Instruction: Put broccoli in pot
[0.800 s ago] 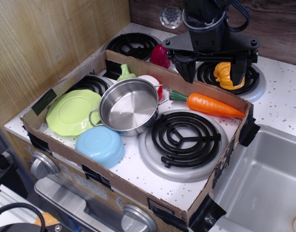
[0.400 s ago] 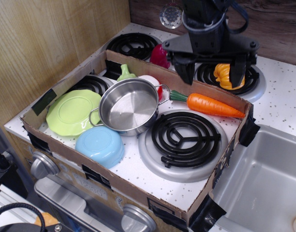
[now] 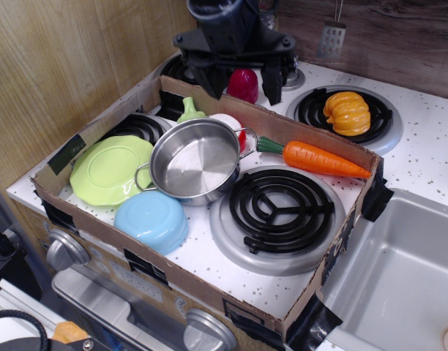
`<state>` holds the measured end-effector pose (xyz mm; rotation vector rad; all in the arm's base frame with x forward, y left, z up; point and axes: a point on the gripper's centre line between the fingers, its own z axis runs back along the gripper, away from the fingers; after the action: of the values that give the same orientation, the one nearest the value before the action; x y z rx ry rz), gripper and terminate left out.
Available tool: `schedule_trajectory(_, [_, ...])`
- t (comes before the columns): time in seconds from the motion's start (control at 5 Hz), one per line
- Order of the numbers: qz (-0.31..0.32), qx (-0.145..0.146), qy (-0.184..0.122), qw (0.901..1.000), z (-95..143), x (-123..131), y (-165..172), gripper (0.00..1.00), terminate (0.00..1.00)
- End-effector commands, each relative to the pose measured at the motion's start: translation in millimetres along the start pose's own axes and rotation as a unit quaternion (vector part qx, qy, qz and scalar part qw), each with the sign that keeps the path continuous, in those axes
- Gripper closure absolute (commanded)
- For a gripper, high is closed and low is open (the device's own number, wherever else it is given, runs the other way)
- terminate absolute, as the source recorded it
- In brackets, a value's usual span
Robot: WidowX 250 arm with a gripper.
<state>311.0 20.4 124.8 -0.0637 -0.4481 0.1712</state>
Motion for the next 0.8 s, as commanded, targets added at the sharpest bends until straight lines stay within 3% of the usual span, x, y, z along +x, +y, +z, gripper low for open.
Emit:
schedule_trajectory(0.0, [-0.038, 0.025, -0.046, 0.9979, 19.0, 29.3, 48.3, 0.0, 0.0])
schedule_trajectory(0.4, [-0.051, 0.009, -0.035, 0.9981, -8.9, 35.5, 86.1, 0.0, 0.0])
schedule_trajectory(0.6, [-0.065, 0.002, -0.054, 0.9964, -21.8, 35.2, 97.8, 0.0, 0.0])
